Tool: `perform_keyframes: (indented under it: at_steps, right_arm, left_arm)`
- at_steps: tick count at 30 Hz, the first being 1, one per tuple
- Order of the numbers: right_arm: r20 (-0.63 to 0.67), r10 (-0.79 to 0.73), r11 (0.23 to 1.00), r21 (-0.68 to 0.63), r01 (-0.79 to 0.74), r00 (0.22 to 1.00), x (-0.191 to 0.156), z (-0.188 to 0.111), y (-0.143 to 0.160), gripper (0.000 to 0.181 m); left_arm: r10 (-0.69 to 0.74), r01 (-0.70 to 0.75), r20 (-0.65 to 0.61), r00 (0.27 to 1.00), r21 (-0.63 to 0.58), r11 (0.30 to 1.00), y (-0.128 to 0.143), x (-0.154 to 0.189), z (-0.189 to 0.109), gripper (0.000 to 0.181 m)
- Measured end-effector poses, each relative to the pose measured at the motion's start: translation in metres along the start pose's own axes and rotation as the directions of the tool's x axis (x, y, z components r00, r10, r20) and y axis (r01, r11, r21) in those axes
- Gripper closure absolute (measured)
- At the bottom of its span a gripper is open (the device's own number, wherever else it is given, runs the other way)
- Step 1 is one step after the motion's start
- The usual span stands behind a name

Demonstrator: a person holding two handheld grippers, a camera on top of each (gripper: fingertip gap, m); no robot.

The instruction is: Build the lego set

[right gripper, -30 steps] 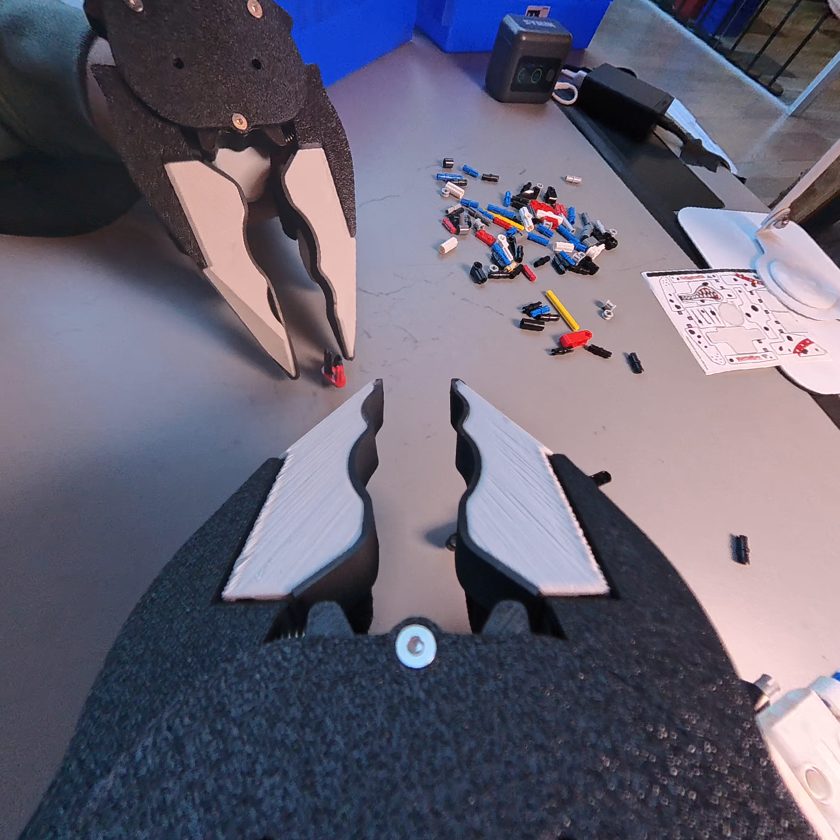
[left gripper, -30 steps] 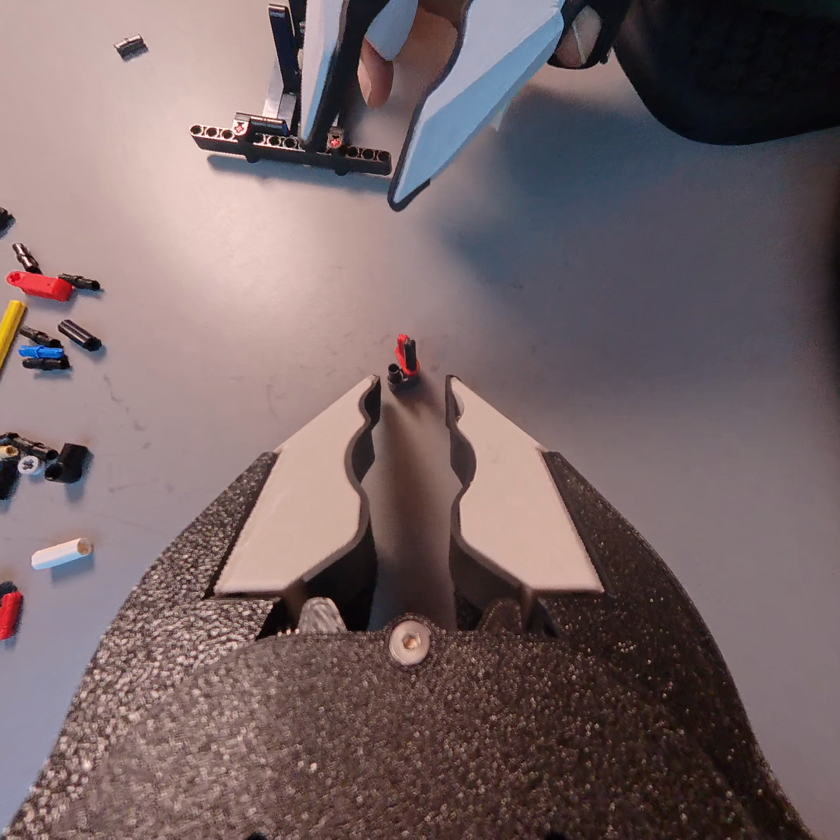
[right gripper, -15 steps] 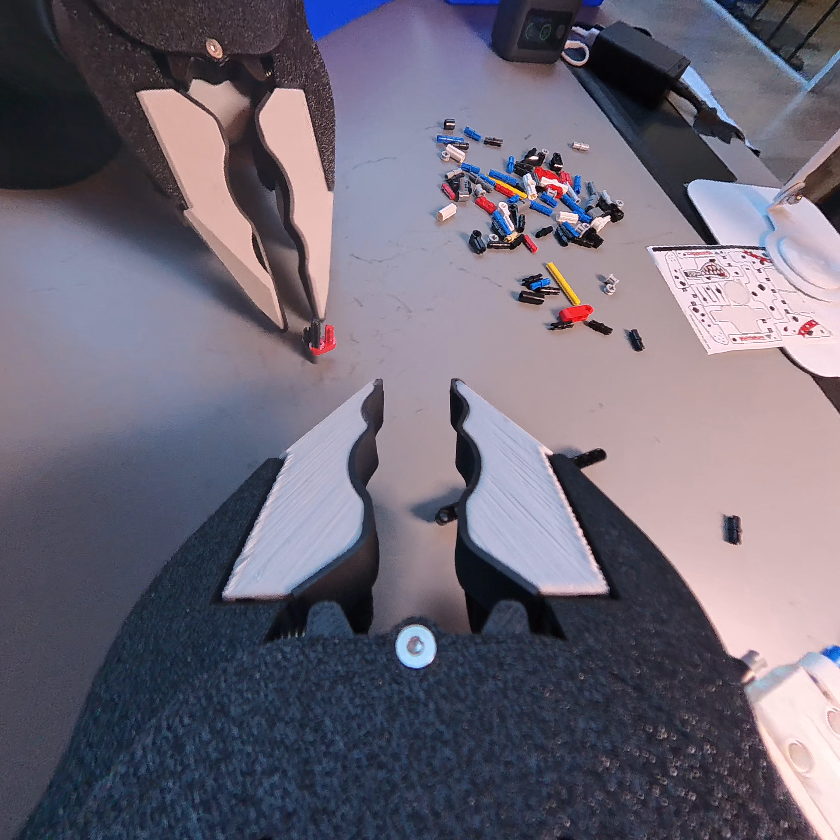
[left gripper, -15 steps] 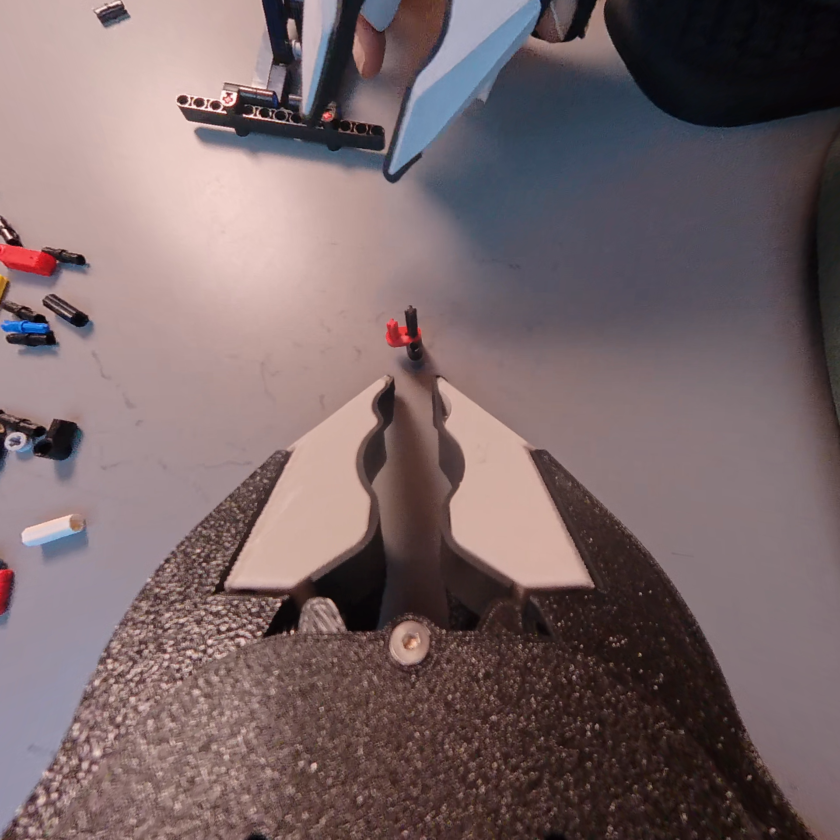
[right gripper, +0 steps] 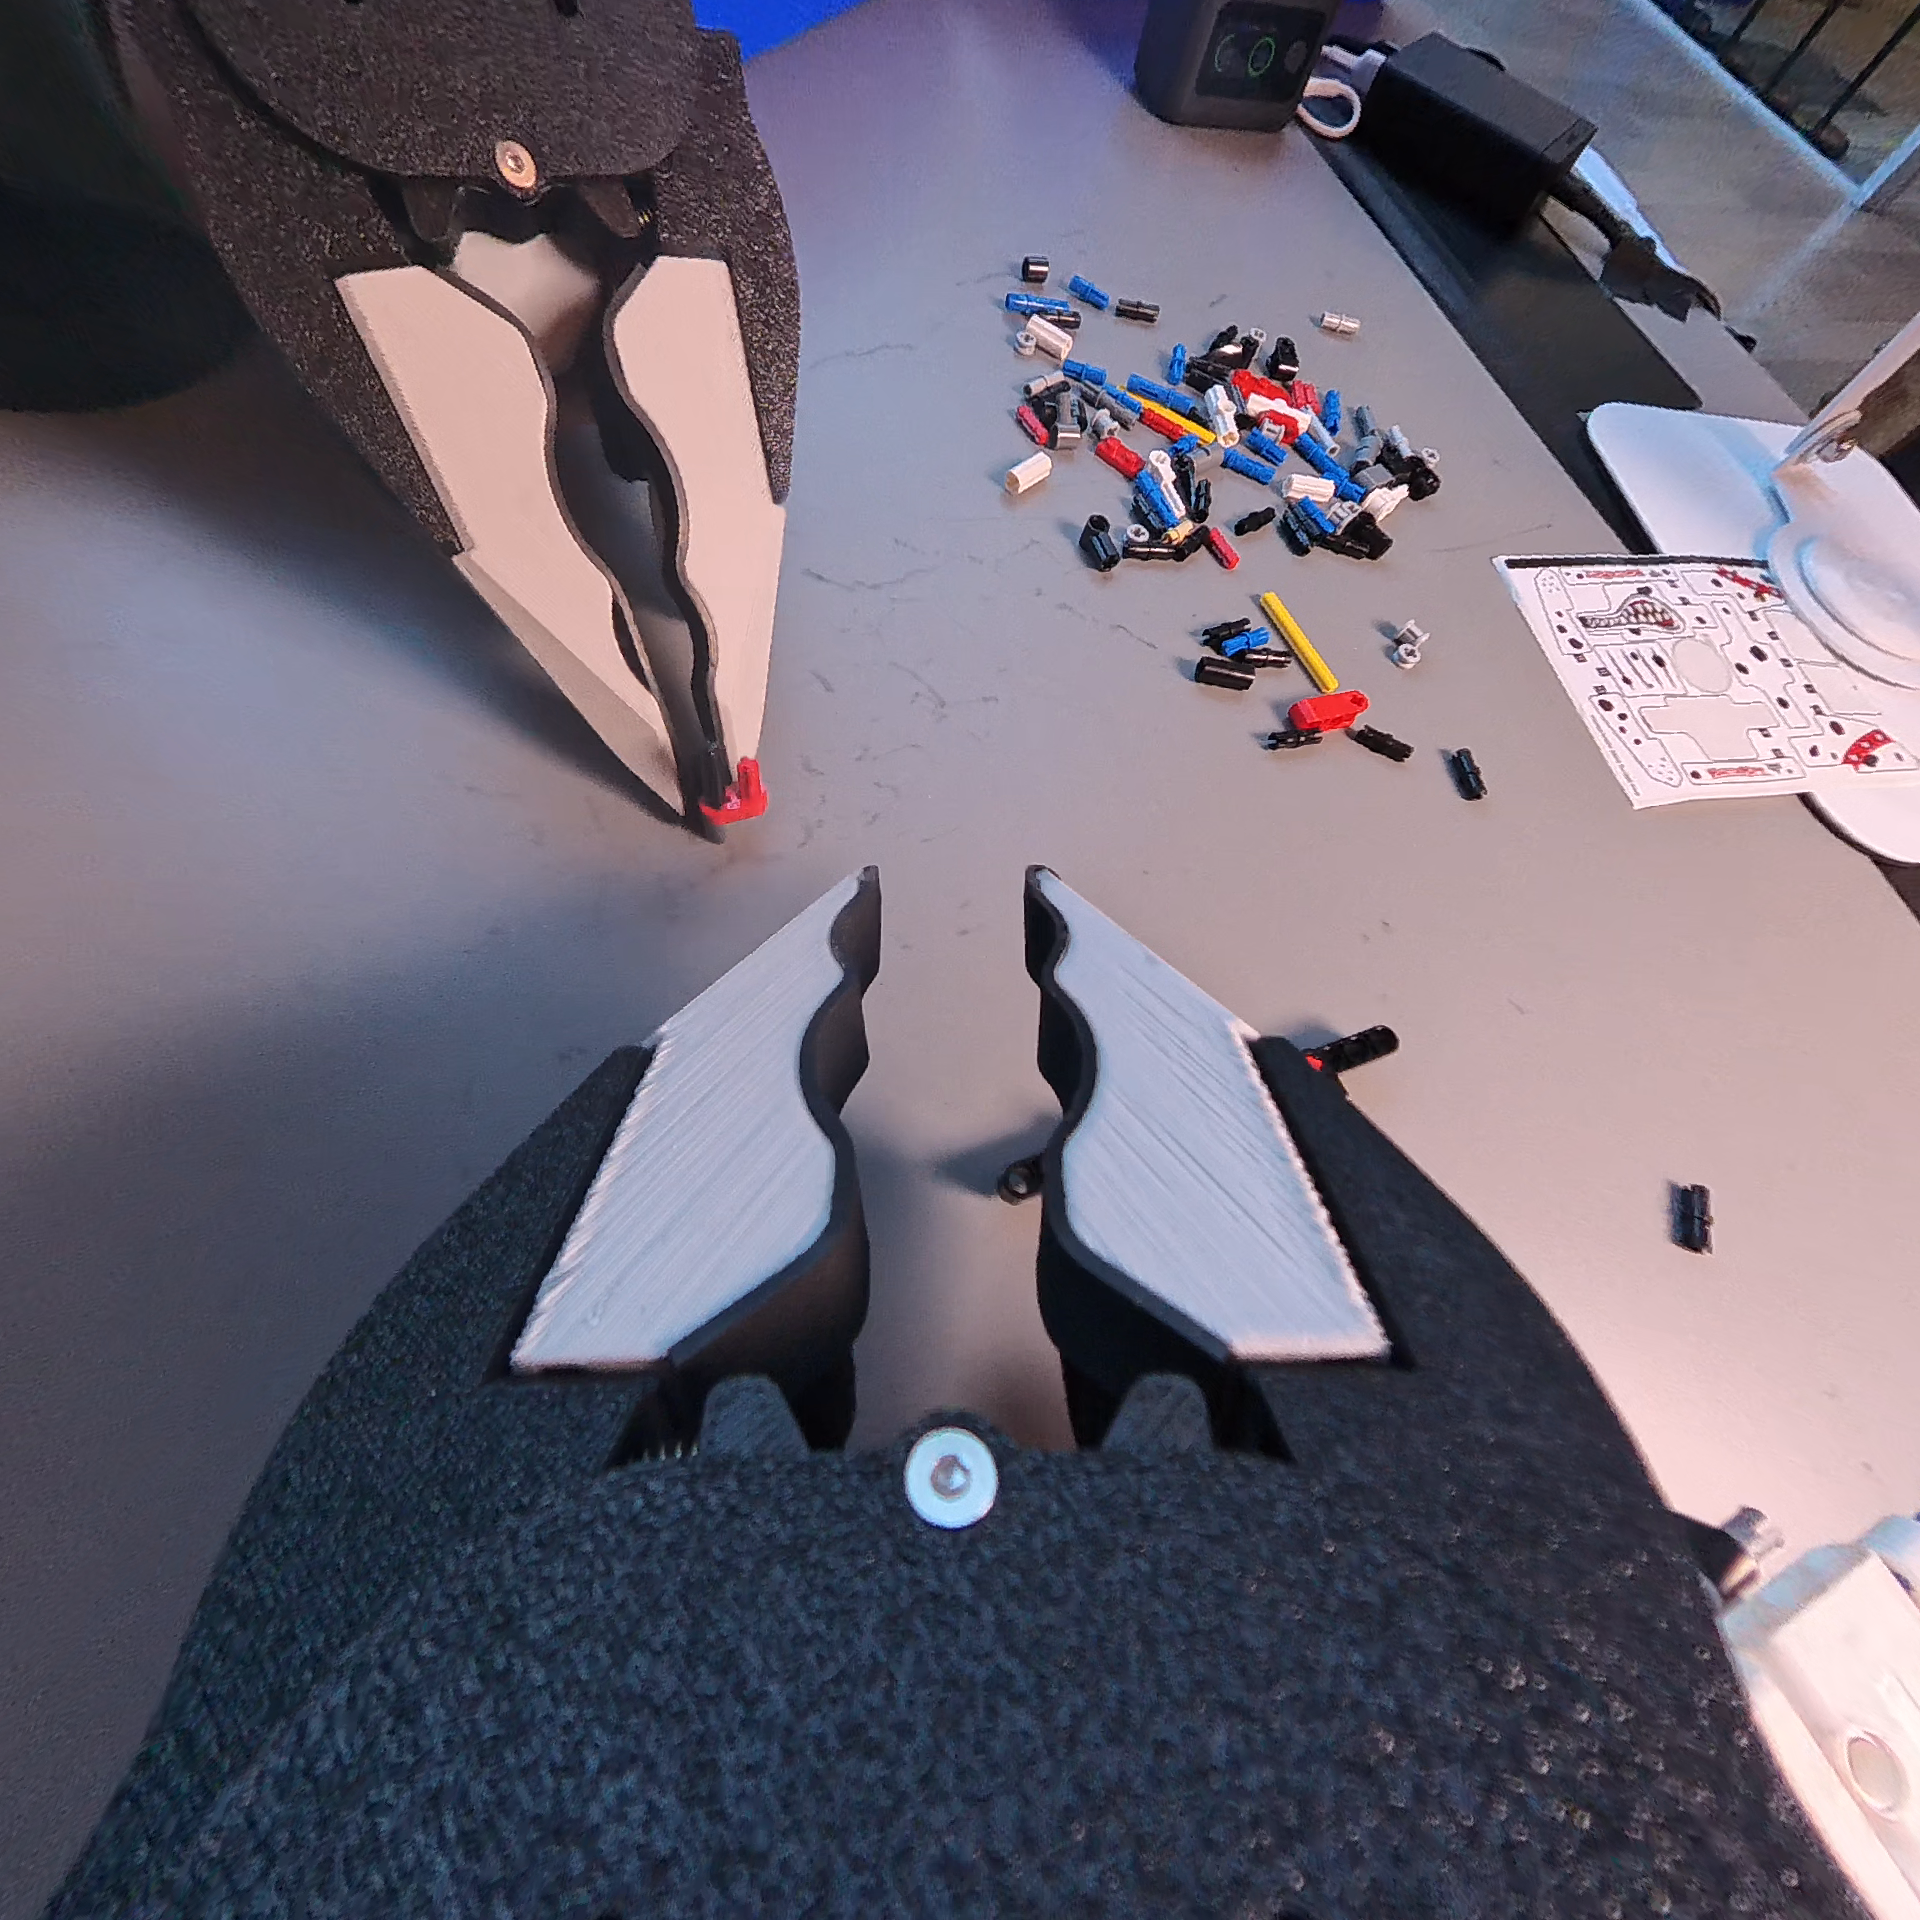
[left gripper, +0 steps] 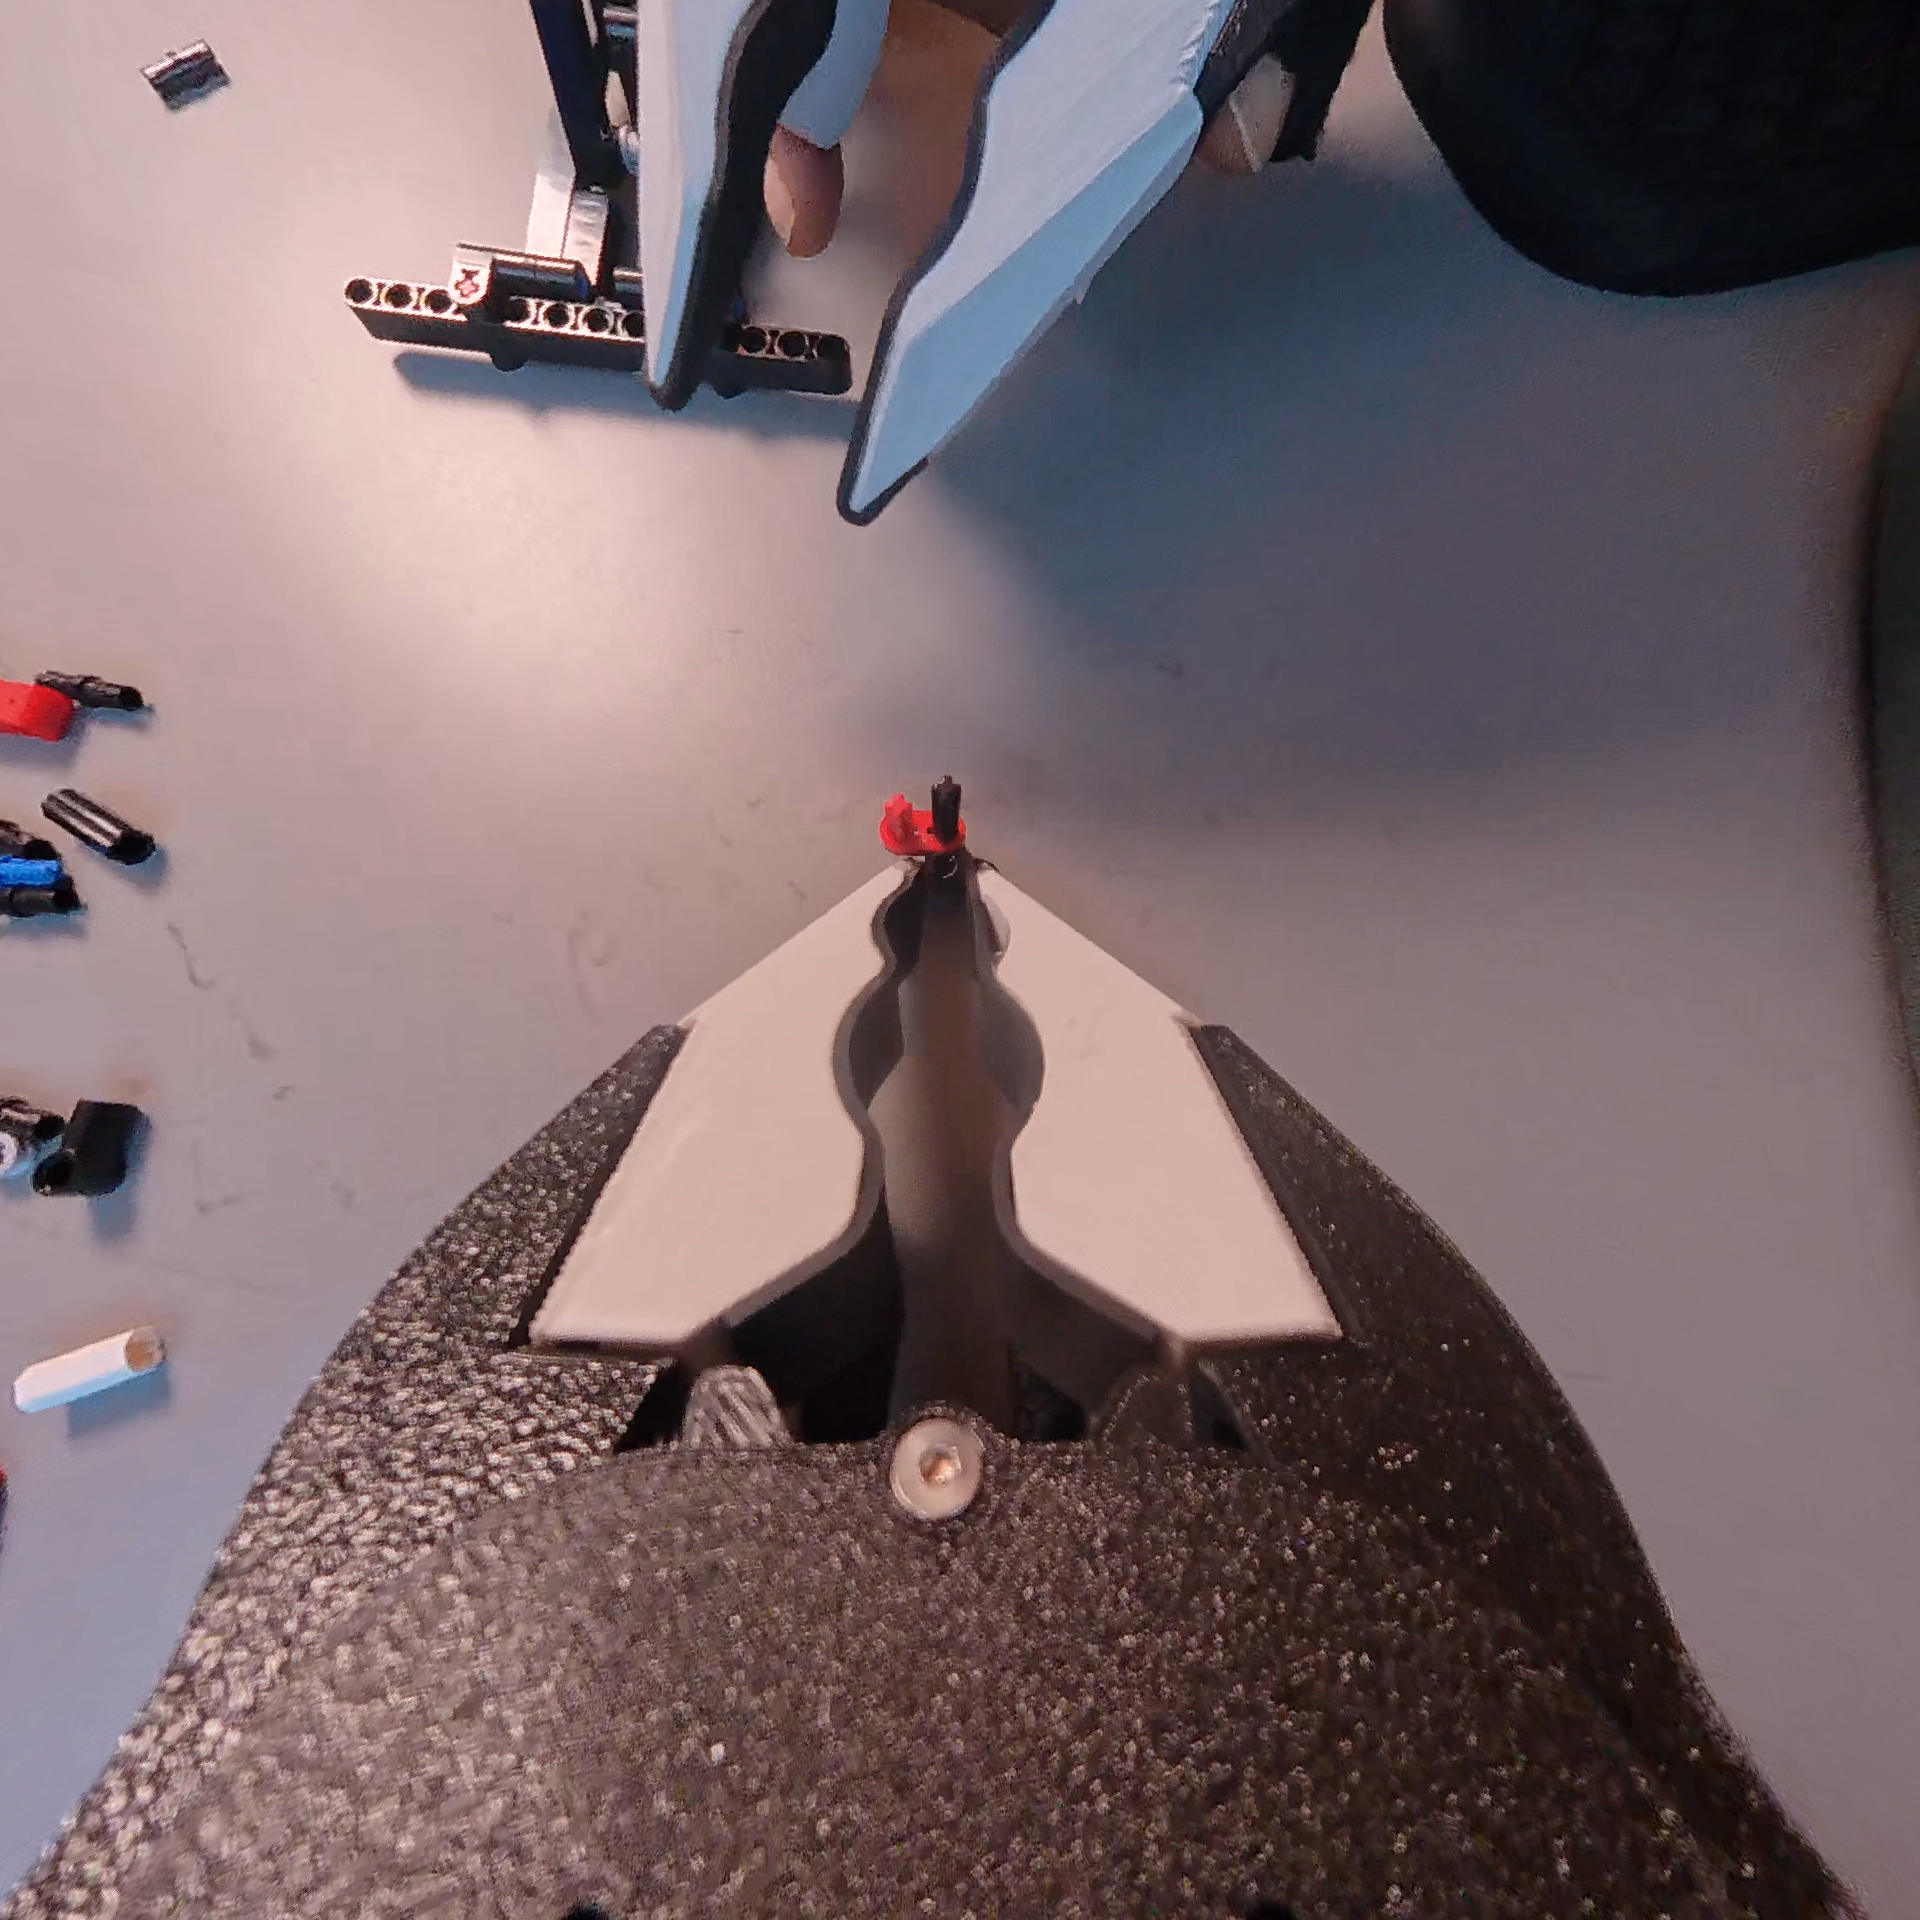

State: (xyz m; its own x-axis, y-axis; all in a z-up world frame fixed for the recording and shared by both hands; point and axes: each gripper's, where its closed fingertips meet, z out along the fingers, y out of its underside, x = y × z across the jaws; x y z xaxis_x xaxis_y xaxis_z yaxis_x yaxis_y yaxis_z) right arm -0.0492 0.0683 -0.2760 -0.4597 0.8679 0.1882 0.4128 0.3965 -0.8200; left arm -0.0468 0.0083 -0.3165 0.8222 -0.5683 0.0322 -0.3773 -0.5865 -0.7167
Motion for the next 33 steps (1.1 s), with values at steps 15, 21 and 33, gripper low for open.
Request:
perform_keyframes:
  at_steps: [15,21,33]
  right_arm:
    - [-0.072,0.03,0.99,0.143,-0.019,0.997,0.012,-0.012,-0.028,0.154]
    - [-0.167,0.131,0.921,0.385,-0.057,0.977,0.042,-0.048,-0.081,0.157]
    - [-0.552,0.202,0.868,0.483,0.113,0.809,0.219,-0.128,-0.169,0.151]
  left_arm:
    - [-0.025,0.029,-0.029,0.999,0.117,0.993,-0.014,-0.002,-0.019,0.148]
    - [-0.162,0.083,0.164,0.973,0.404,0.911,-0.044,-0.04,-0.067,0.142]
    - [-0.385,0.027,0.418,0.823,0.649,0.761,-0.045,-0.095,-0.139,0.131]
